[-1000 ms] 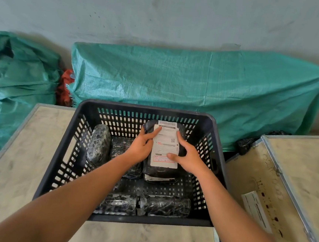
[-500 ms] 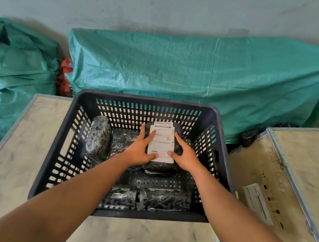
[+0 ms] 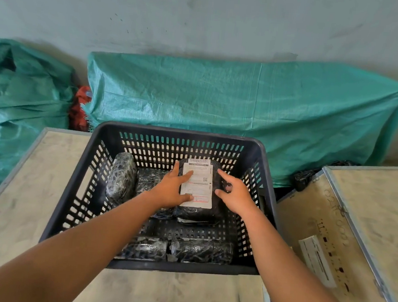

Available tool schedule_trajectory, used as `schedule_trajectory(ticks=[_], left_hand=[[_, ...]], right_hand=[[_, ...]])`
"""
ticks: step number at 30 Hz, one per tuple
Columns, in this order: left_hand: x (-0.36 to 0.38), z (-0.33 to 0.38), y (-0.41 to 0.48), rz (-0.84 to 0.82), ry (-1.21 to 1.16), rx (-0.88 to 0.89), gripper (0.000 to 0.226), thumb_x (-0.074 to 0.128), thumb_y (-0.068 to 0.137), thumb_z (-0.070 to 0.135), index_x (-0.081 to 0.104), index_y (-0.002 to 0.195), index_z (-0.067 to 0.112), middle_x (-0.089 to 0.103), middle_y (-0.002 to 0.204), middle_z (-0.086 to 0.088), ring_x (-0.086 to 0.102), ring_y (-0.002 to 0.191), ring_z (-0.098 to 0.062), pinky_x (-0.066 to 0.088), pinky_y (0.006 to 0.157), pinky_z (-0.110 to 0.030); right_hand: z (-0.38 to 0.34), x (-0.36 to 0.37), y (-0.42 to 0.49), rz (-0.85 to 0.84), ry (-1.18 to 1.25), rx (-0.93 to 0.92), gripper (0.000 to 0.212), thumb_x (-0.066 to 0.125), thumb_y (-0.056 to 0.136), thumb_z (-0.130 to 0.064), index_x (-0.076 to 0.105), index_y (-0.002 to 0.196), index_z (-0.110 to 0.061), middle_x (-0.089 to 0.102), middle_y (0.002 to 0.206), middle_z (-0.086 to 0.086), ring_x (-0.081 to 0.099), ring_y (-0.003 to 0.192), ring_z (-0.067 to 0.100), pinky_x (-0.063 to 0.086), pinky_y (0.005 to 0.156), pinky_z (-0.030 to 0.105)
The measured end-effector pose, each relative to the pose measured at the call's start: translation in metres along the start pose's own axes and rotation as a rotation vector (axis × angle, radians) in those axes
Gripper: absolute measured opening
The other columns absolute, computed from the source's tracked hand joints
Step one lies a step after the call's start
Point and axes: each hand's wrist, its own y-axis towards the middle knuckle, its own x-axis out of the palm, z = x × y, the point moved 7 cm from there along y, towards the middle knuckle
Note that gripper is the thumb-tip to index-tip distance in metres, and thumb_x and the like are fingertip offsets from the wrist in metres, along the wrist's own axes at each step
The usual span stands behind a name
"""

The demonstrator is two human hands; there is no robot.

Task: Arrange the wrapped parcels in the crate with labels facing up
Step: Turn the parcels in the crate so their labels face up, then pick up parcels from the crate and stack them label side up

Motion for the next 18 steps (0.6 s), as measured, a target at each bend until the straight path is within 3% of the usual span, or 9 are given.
schedule_trajectory(ticks=[4,6,8,10,12,14,18], left_hand=[[-0.018,0.024,-0.029,0.034,-0.061,0.109,0.073,0.070,0.091,0.042,0.039,0.155,0.023,0.018,0.166,-0.008,0.024,0.150,-0.026,0.023,0.121,-0.039],[-0.017,0.034,-0.049,-0.020,-0.081,0.167,0.055,0.071,0.091,0.038,0.056,0.143,0.026,0.045,0.155,-0.002,0.044,0.140,-0.020,0.033,0.117,-0.035],[-0.005,0.040,-0.069,-0.151,-0.086,0.207,0.041,0.073,0.090,0.038,0.068,0.129,0.028,0.061,0.140,0.007,0.056,0.126,-0.011,0.042,0.111,-0.034],[0.010,0.043,-0.087,-0.268,-0.073,0.222,0.038,0.074,0.089,0.039,0.071,0.125,0.027,0.066,0.132,0.010,0.063,0.108,0.003,0.049,0.101,-0.026],[0.023,0.043,-0.100,-0.335,-0.038,0.231,0.042,0.075,0.089,0.039,0.070,0.128,0.024,0.067,0.130,0.011,0.063,0.090,0.014,0.052,0.090,-0.015],[0.032,0.045,-0.109,-0.373,0.004,0.246,0.048,0.074,0.090,0.036,0.065,0.135,0.024,0.066,0.133,0.010,0.064,0.099,0.009,0.052,0.095,-0.021],[0.037,0.050,-0.113,-0.332,0.089,0.284,0.065,0.076,0.088,0.021,0.050,0.147,0.025,0.056,0.146,0.007,0.053,0.130,-0.009,0.041,0.109,-0.028]], right_hand=[[-0.019,-0.025,-0.031,-0.063,0.003,-0.027,0.058,0.078,0.088,-0.016,0.060,0.135,-0.045,0.050,0.151,-0.008,0.056,0.125,0.021,0.050,0.096,0.032],[-0.021,-0.025,-0.052,-0.188,-0.062,-0.053,0.043,0.083,0.084,-0.019,0.070,0.113,-0.049,0.060,0.136,-0.014,0.061,0.117,0.016,0.052,0.092,0.031],[-0.017,-0.016,-0.075,-0.342,-0.112,-0.044,0.033,0.087,0.079,-0.021,0.077,0.095,-0.048,0.068,0.118,-0.021,0.066,0.106,0.006,0.052,0.084,0.019],[-0.011,-0.001,-0.097,-0.498,-0.142,-0.015,0.030,0.091,0.074,-0.022,0.080,0.091,-0.045,0.074,0.104,-0.021,0.068,0.095,-0.004,0.049,0.073,0.007],[-0.003,0.013,-0.110,-0.599,-0.227,-0.001,0.030,0.091,0.074,-0.024,0.081,0.096,-0.041,0.076,0.103,-0.017,0.067,0.093,-0.007,0.051,0.080,0.013],[0.001,0.021,-0.113,-0.610,-0.310,-0.019,0.028,0.089,0.076,-0.020,0.081,0.097,-0.038,0.074,0.104,-0.012,0.065,0.094,-0.003,0.053,0.090,0.025],[-0.003,0.016,-0.106,-0.477,-0.290,-0.042,0.024,0.090,0.075,-0.018,0.081,0.093,-0.031,0.074,0.106,-0.007,0.066,0.103,0.007,0.052,0.095,0.033]])
